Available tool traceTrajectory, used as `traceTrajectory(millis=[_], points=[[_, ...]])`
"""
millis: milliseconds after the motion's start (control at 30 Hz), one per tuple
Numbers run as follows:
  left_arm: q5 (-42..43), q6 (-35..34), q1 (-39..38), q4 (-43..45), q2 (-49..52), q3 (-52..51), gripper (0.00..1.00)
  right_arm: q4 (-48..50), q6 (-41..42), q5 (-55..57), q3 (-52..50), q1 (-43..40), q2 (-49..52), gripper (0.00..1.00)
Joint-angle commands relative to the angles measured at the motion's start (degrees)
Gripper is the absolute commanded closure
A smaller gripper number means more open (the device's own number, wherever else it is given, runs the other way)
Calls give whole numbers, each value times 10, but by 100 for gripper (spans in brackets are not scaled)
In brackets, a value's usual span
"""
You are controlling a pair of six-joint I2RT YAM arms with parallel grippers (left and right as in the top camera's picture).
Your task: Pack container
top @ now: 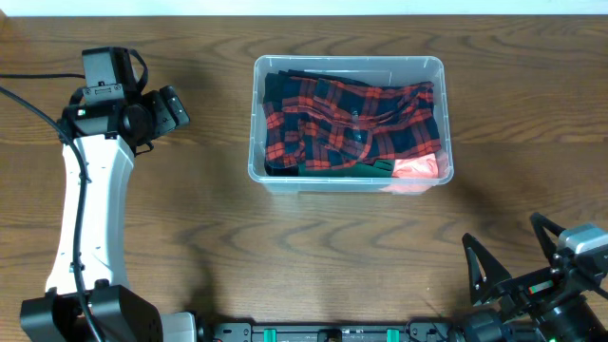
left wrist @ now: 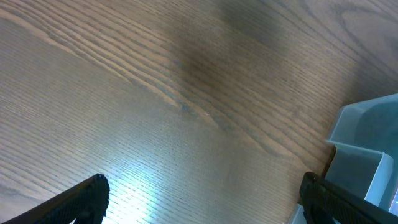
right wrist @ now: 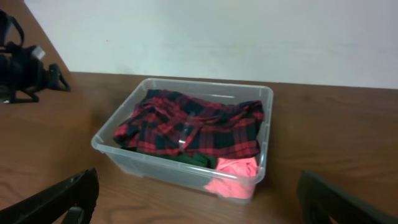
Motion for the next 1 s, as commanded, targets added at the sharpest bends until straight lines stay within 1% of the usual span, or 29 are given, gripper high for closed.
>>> traceTrajectory(millis=[0, 267, 467, 567, 767, 967], points=[[-9, -1, 2, -1, -4, 2, 2, 0, 23, -13, 4, -5, 1, 1], [-9, -1, 2, -1, -4, 2, 2, -20, 43, -14, 4, -5, 1, 1], [-9, -1, 2, -1, -4, 2, 2, -43, 98, -14, 4, -5, 1, 1], [-9, -1, 2, -1, -4, 2, 2, -44, 111, -14, 4, -5, 1, 1], [-9, -1, 2, -1, -4, 2, 2, -60, 113, -13, -7, -5, 1, 1], [-9, -1, 2, -1, -4, 2, 2, -54, 113, 6, -39, -5, -13, 1]])
